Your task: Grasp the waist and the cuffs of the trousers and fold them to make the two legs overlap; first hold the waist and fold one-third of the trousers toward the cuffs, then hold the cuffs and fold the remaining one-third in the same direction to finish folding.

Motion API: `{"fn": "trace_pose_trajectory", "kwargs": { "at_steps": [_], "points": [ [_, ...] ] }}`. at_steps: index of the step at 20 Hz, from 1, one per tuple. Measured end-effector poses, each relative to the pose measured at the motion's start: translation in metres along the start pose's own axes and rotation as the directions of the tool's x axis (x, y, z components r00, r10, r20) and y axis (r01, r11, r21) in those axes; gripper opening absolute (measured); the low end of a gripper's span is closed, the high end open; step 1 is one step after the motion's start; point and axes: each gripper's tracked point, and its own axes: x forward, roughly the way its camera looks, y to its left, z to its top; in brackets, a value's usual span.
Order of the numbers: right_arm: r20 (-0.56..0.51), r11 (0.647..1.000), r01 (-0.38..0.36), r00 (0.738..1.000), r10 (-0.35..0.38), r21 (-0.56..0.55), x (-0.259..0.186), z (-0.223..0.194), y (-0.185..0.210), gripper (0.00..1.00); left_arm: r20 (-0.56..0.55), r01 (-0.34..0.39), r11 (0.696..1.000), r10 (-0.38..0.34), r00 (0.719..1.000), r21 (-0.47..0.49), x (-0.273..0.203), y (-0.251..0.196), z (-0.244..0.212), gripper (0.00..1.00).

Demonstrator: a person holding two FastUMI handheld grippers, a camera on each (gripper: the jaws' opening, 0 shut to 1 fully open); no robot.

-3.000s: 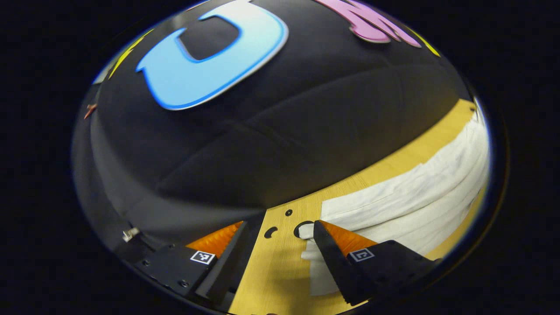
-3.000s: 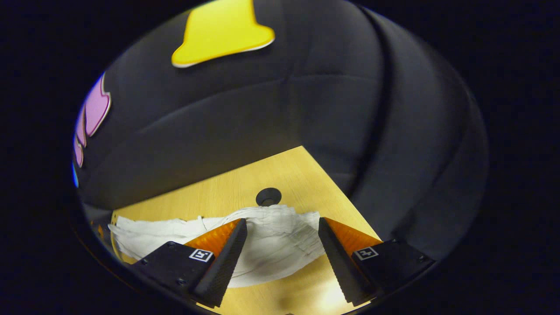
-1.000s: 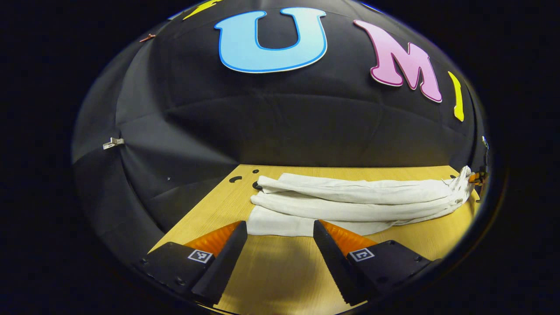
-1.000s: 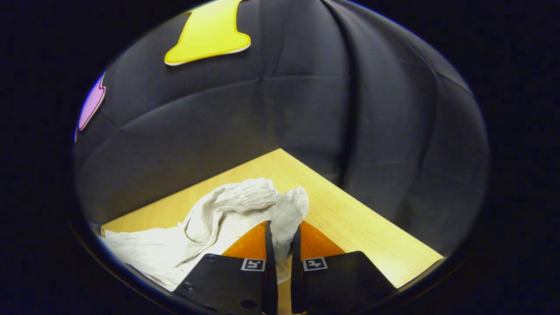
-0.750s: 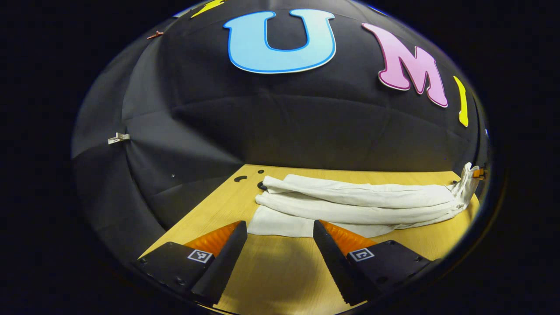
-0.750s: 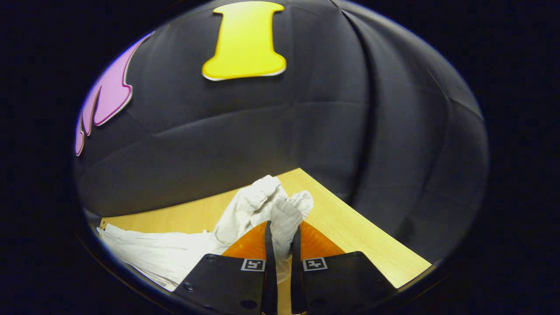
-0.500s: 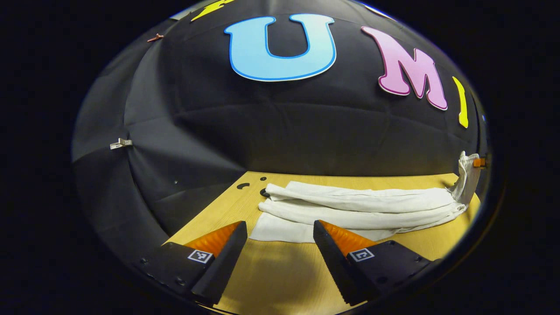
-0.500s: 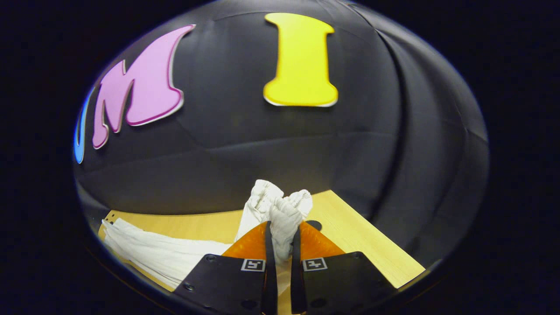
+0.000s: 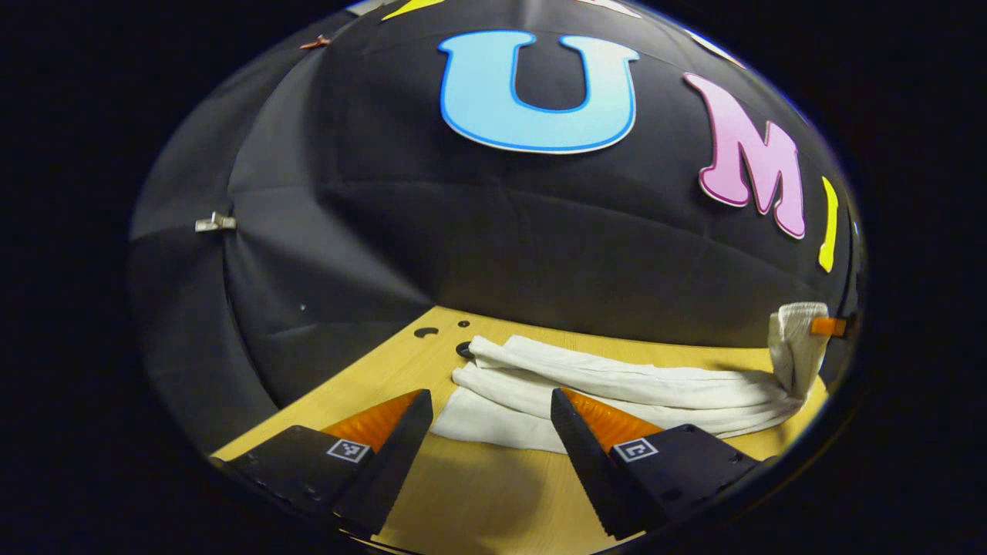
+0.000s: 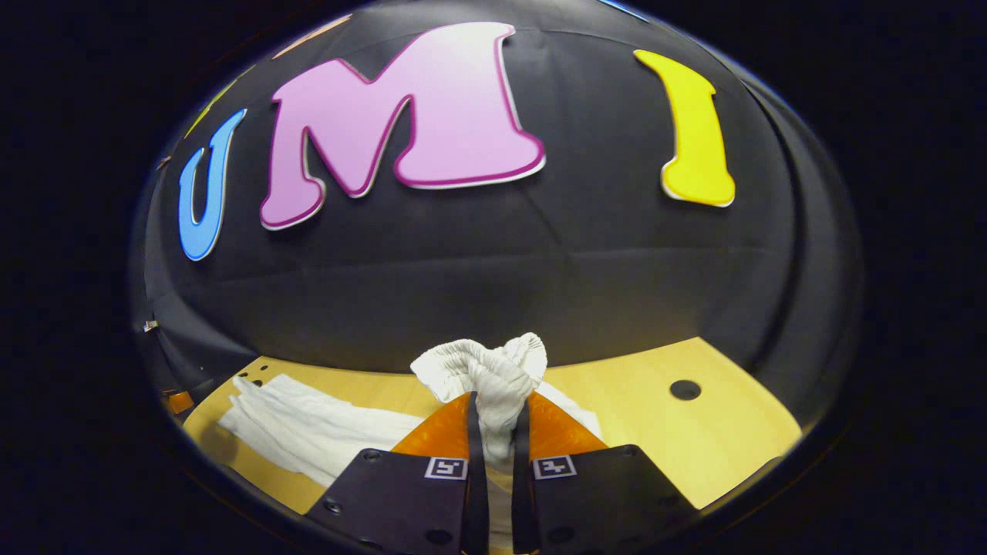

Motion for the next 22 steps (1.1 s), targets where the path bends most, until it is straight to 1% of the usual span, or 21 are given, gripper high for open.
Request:
{"fn": "trace_pose_trajectory", "kwargs": {
  "at_steps": [2,4,6,7,8,10,11,12,14,16,18,19,21,22],
  "points": [
    [-0.025,1.000,-0.024,0.999,0.024,-0.007,-0.017,-0.006,-0.005,0.16,-0.001,-0.002,1.000,0.002,1.000,-0.028,-0.003,0.008,0.001,0.98],
    [-0.044,0.999,-0.029,0.999,0.028,-0.027,-0.019,-0.023,0.003,0.16,-0.003,-0.007,0.999,0.006,1.000,-0.032,-0.003,0.016,0.003,0.96],
    [-0.071,0.999,-0.038,0.997,0.036,-0.029,-0.025,-0.043,0.018,0.16,-0.015,-0.010,1.000,0.009,1.000,-0.029,0.001,0.025,0.001,0.96],
    [-0.088,0.999,-0.047,0.995,0.045,-0.022,-0.024,-0.054,0.026,0.19,-0.023,-0.007,1.000,0.006,1.000,-0.029,0.004,0.027,0.000,0.96],
    [-0.110,0.998,-0.058,0.992,0.057,-0.013,-0.022,-0.067,0.036,0.20,-0.041,0.005,0.999,-0.006,0.999,-0.034,0.007,0.027,-0.002,0.96],
    [-0.154,0.995,-0.096,0.983,0.097,0.017,-0.027,-0.090,0.057,0.31,-0.076,0.014,0.999,-0.017,0.997,-0.040,0.017,0.027,-0.009,0.96],
    [-0.163,0.993,-0.112,0.980,0.114,0.027,-0.032,-0.095,0.064,0.39,-0.090,0.014,0.999,-0.017,0.996,-0.040,0.025,0.028,-0.012,0.96],
    [-0.171,0.991,-0.131,0.976,0.133,0.021,-0.038,-0.101,0.071,0.58,-0.105,0.009,0.999,-0.014,0.994,-0.047,0.034,0.029,-0.015,0.96],
    [-0.183,0.988,-0.150,0.973,0.141,-0.037,-0.059,-0.109,0.073,0.98,-0.137,0.010,0.998,-0.019,0.990,-0.062,0.055,0.031,-0.022,0.96],
    [-0.168,0.986,-0.144,0.977,0.129,-0.082,-0.082,-0.107,0.064,0.96,-0.165,-0.003,0.998,-0.007,0.986,-0.060,0.078,0.034,-0.024,0.96],
    [-0.148,0.989,-0.123,0.983,0.111,-0.076,-0.107,-0.101,0.054,0.96,-0.188,-0.017,0.998,0.004,0.982,-0.066,0.098,0.036,-0.025,0.96],
    [-0.147,0.992,-0.112,0.984,0.102,-0.063,-0.121,-0.099,0.047,0.96,-0.201,-0.033,0.995,0.014,0.980,-0.093,0.107,0.037,-0.027,0.96],
    [-0.162,0.996,-0.085,0.984,0.077,-0.041,-0.149,-0.100,0.030,0.96,-0.212,-0.035,0.982,-0.006,0.977,-0.187,0.123,0.028,-0.027,0.96],
    [-0.167,0.998,-0.051,0.985,0.045,-0.027,-0.171,-0.101,0.015,0.96,-0.211,-0.052,0.979,0.009,0.978,-0.199,0.134,0.031,-0.025,0.96]
  ]
}}
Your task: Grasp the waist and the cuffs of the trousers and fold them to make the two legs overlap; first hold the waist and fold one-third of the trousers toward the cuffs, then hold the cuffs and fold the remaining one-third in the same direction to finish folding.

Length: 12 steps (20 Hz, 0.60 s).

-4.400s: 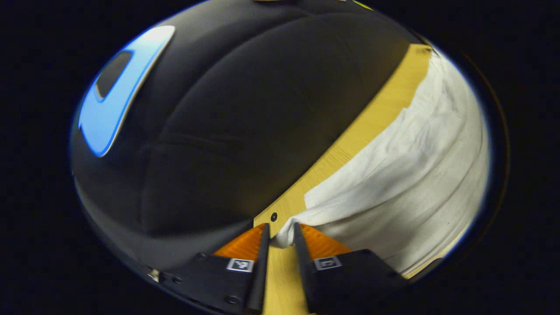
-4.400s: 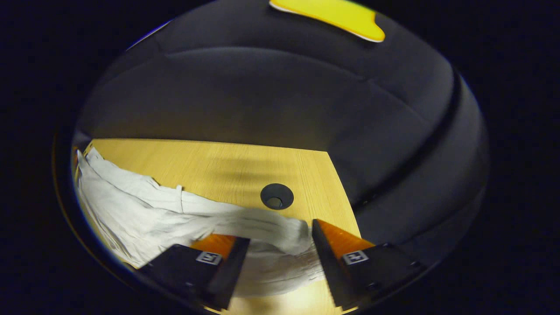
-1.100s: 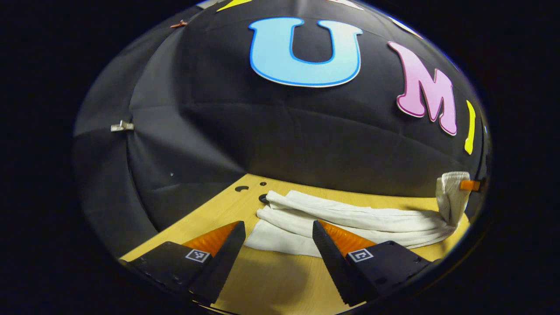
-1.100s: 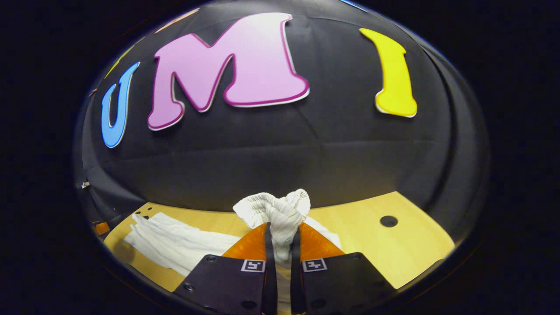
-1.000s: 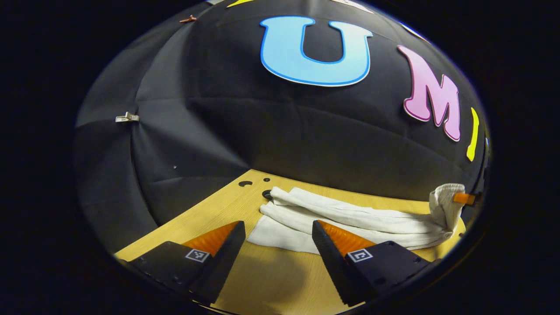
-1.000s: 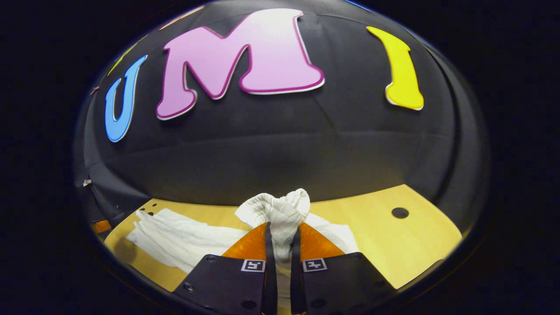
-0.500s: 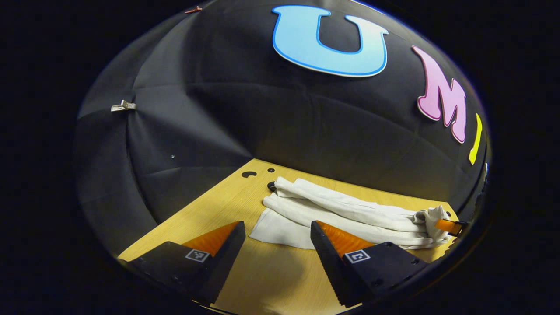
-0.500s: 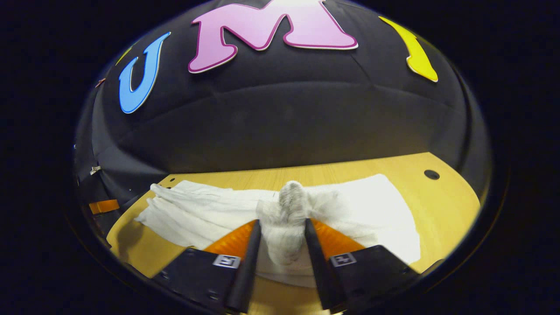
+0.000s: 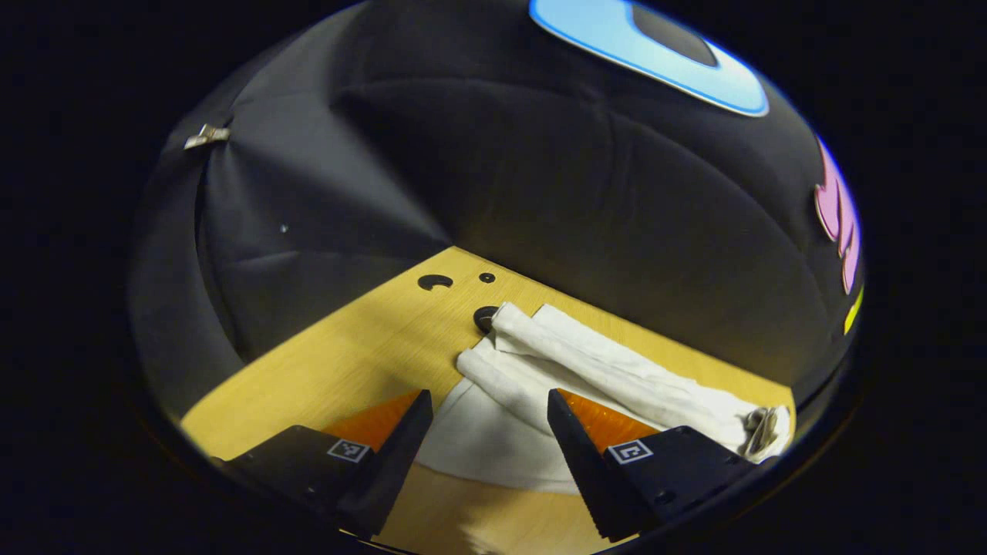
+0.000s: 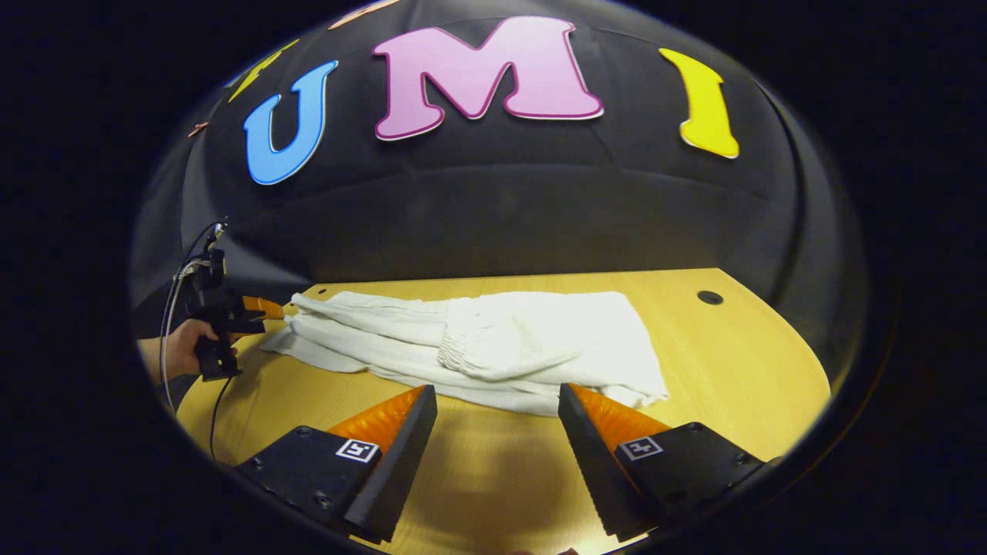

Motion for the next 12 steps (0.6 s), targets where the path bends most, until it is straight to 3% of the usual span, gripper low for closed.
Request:
{"fn": "trace_pose_trajectory", "kwargs": {
  "at_steps": [3,5,7,10,12],
  "points": [
    [-0.049,0.994,0.083,0.996,-0.080,0.068,-0.045,-0.022,-0.030,0.99,-0.023,-0.033,0.992,0.036,0.999,0.122,0.034,0.000,0.006,0.96],
    [-0.079,0.991,0.114,0.991,-0.108,0.067,-0.057,-0.032,-0.043,0.99,-0.045,-0.133,0.967,0.146,0.988,0.219,0.046,0.015,-0.004,0.96],
    [-0.096,0.990,0.129,0.988,-0.124,0.052,-0.059,-0.037,-0.055,0.99,-0.070,-0.155,0.953,0.178,0.982,0.259,0.047,0.014,-0.016,0.96],
    [-0.104,0.990,0.129,0.987,-0.123,0.055,-0.054,-0.039,-0.061,0.99,-0.055,-0.143,0.953,0.164,0.985,0.268,0.051,0.011,-0.015,0.96],
    [-0.099,0.991,0.122,0.988,-0.116,0.060,-0.051,-0.039,-0.063,0.99,-0.073,-0.096,0.945,0.125,0.990,0.313,0.048,0.007,-0.016,0.96]
  ]
}}
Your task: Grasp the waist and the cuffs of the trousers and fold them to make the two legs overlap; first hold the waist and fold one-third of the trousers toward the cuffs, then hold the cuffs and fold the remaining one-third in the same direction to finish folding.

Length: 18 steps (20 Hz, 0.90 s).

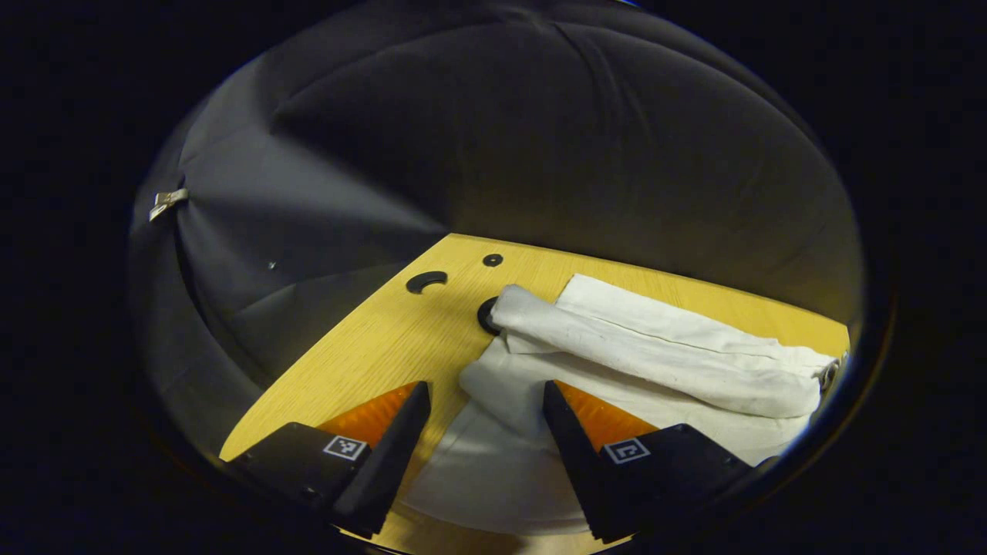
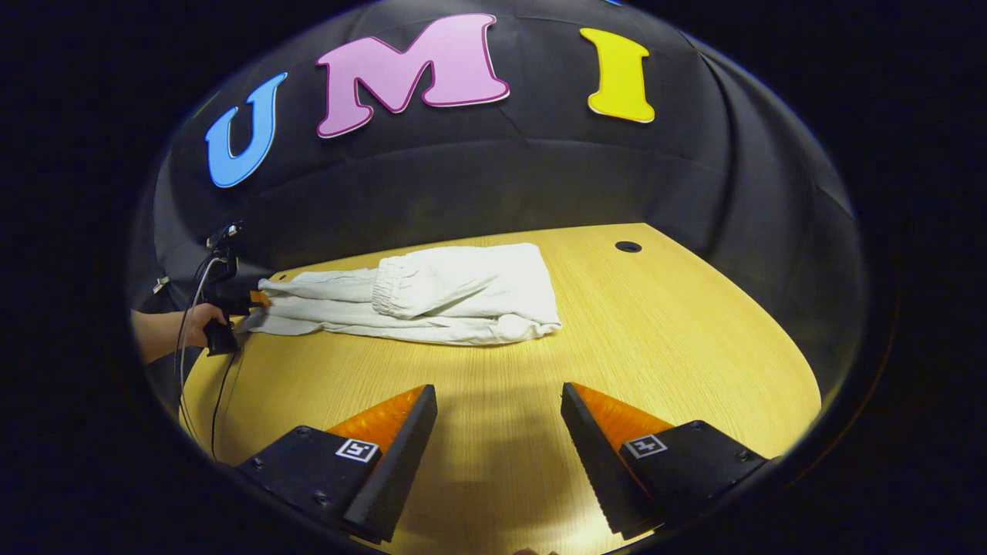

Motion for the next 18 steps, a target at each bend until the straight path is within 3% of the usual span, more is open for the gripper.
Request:
{"fn": "trace_pose_trajectory", "kwargs": {
  "at_steps": [3,6,7,11,14,16,18],
  "points": [
    [-0.007,1.000,0.007,1.000,-0.007,-0.023,0.004,-0.006,-0.012,0.99,-0.016,0.049,0.997,-0.048,0.999,0.058,0.000,-0.011,0.001,0.70],
    [-0.015,1.000,0.015,1.000,-0.016,-0.022,0.012,-0.002,-0.030,0.99,-0.019,0.043,0.994,-0.041,0.999,0.100,0.002,-0.015,0.000,0.38],
    [-0.011,1.000,0.021,1.000,-0.021,-0.012,0.014,0.002,-0.035,0.99,-0.016,0.032,0.994,-0.031,0.999,0.100,0.003,-0.016,-0.001,0.40],
    [0.003,0.999,0.034,0.999,-0.034,0.020,0.019,0.009,-0.045,0.99,-0.025,0.012,0.993,-0.009,1.000,0.113,0.001,-0.024,-0.003,0.23],
    [-0.022,1.000,-0.015,1.000,0.015,0.005,0.019,0.005,-0.039,0.99,-0.022,-0.012,0.991,0.015,1.000,0.136,0.001,-0.027,-0.004,0.10],
    [-0.035,1.000,-0.015,0.999,0.015,-0.005,0.015,0.006,-0.047,0.99,-0.022,-0.012,0.992,0.015,1.000,0.122,0.000,-0.031,-0.004,0.06],
    [-0.026,1.000,-0.002,1.000,0.003,0.016,0.011,0.014,-0.052,0.99,-0.029,-0.005,0.985,0.011,1.000,0.170,-0.001,-0.033,-0.001,0.06]
  ]
}}
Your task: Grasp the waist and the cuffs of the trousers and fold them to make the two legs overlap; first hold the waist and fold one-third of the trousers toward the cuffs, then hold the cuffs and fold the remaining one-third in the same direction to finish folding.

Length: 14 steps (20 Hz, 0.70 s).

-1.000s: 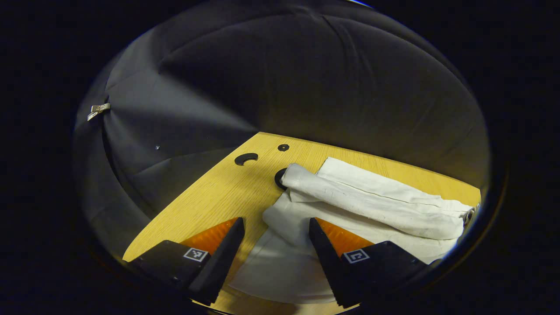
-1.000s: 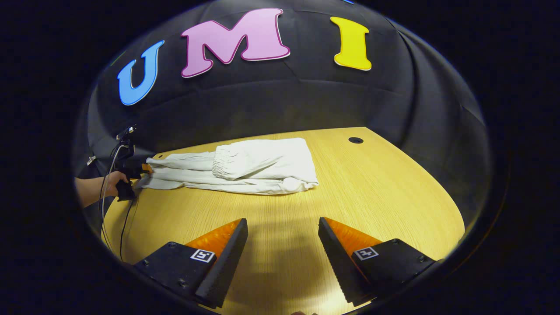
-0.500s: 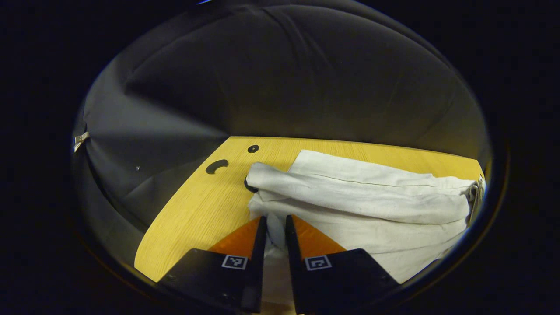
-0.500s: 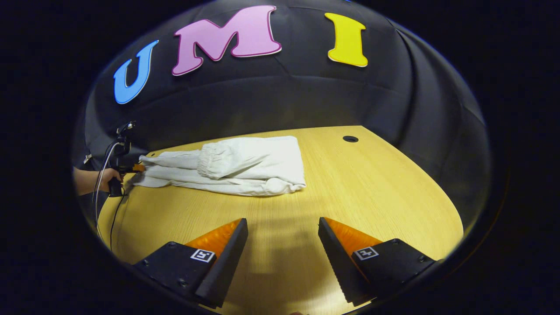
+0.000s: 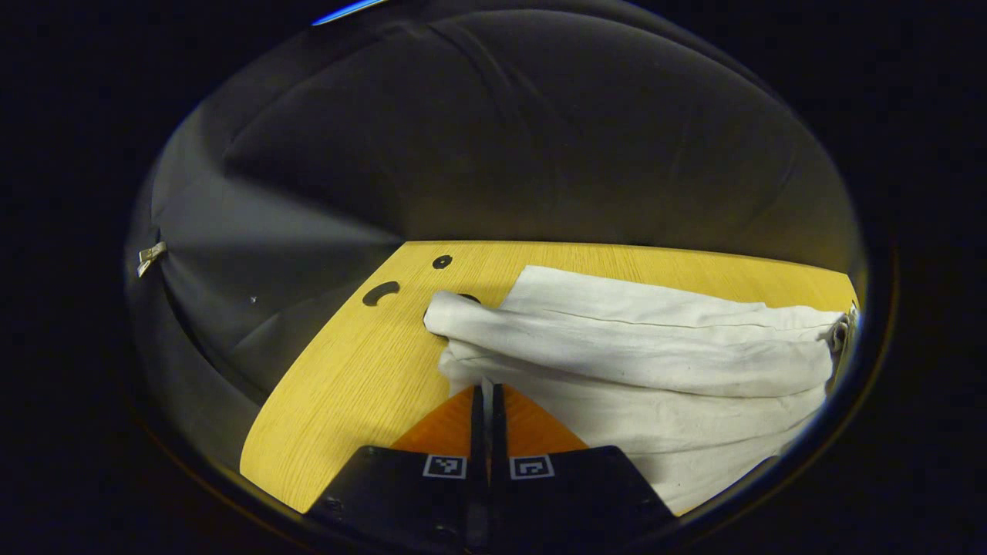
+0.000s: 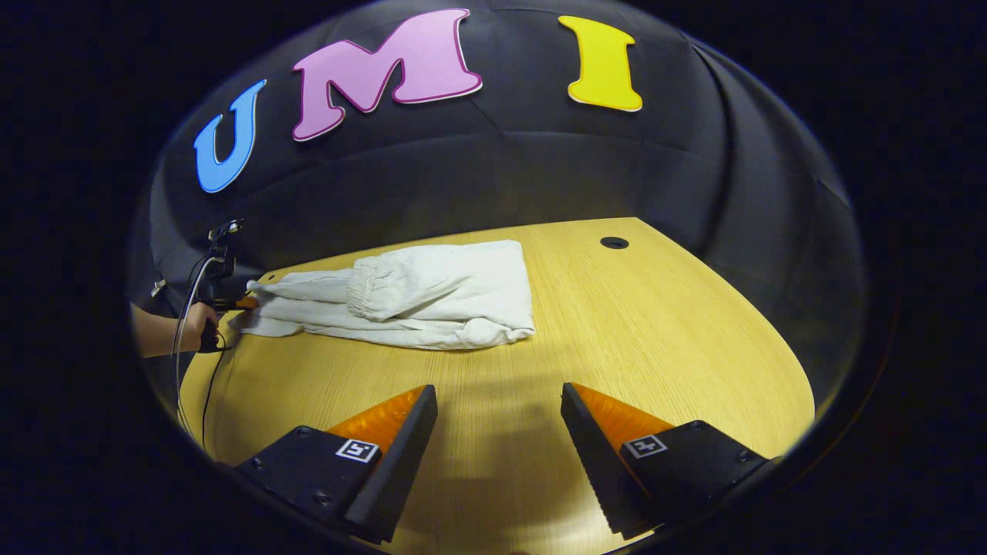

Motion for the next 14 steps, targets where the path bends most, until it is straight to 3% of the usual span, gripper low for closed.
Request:
{"fn": "trace_pose_trajectory", "kwargs": {
  "at_steps": [2,5,10,11,12,14],
  "points": [
    [-0.007,0.999,-0.004,1.000,0.005,0.038,-0.006,0.008,0.000,0.99,0.019,0.026,1.000,-0.026,0.999,0.014,-0.013,-0.008,0.013,0.06],
    [0.022,1.000,-0.002,1.000,0.002,0.028,-0.023,0.036,-0.002,0.99,0.054,0.074,0.994,-0.070,0.996,-0.075,-0.042,-0.028,0.032,0.05],
    [0.082,1.000,0.020,0.996,-0.019,-0.006,-0.058,0.084,-0.024,0.99,0.101,0.117,0.961,-0.094,0.990,-0.250,-0.092,-0.052,0.057,0.05],
    [0.090,1.000,0.027,0.996,-0.027,-0.006,-0.065,0.090,-0.029,0.99,0.113,0.129,0.954,-0.102,0.988,-0.269,-0.102,-0.058,0.063,0.01],
    [0.094,0.999,0.037,0.995,-0.036,-0.006,-0.073,0.095,-0.036,0.99,0.124,0.148,0.949,-0.117,0.985,-0.279,-0.113,-0.067,0.069,0.06],
    [0.099,0.999,0.043,0.994,-0.042,-0.010,-0.088,0.101,-0.044,0.99,0.148,0.169,0.943,-0.131,0.980,-0.288,-0.133,-0.082,0.083,0.06]
  ]
}}
